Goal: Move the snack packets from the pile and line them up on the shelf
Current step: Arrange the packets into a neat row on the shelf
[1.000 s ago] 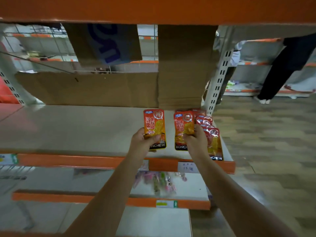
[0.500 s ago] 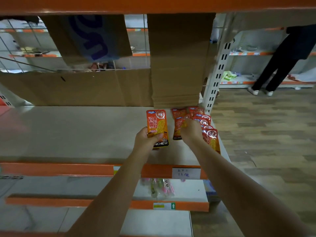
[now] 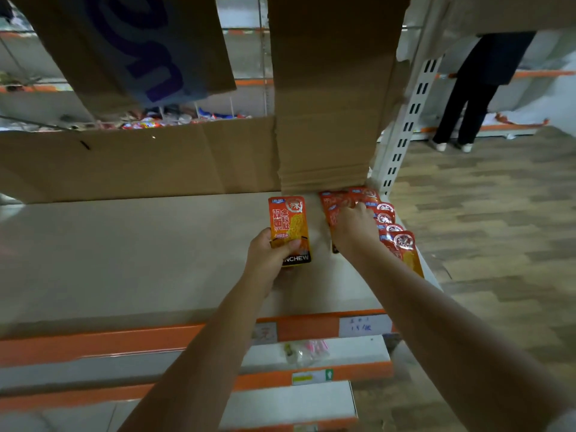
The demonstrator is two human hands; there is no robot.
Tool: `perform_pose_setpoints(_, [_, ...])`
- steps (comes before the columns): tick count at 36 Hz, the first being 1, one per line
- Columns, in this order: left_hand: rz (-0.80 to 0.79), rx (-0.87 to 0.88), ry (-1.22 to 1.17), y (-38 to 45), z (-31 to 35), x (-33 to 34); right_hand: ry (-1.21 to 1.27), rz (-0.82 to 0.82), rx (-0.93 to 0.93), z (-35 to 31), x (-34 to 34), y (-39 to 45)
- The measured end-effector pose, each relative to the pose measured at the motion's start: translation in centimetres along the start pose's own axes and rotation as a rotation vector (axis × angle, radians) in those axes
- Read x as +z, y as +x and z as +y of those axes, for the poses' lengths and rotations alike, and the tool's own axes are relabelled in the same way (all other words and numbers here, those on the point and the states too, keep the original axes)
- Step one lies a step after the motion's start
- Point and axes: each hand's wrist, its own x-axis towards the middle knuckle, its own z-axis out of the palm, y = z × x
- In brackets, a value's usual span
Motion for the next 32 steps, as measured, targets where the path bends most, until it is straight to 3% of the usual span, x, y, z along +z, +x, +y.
perform_pose_setpoints(5, [-0.014,-0.014,-0.004,0.4,0.5,0.1,-0.152,0.003,0.001,-0.1,0.2,0.2])
perform_pose_setpoints(15, [0.012,-0.014,0.010,0.2,1.0,0.9,-0.199,-0.025,-0.037,0.8,0.3,1.0])
perform_pose_setpoints(22, [0.038,-0.008,0.023,0.1,0.5,2.4,-0.106,0.001,-0.051,1.9,0.0,1.1])
perform_pose_setpoints(26, [0.036,-0.024,0.042,-0.3,0.4,3.7,0.036,0.082,-0.081,3.3,-0.8,1.6])
perform_pose_setpoints(32, [0.014,-0.006,0.146,-0.3,0.8,6.8,0.053,0.206,-0.043,6.2,-2.4,2.3])
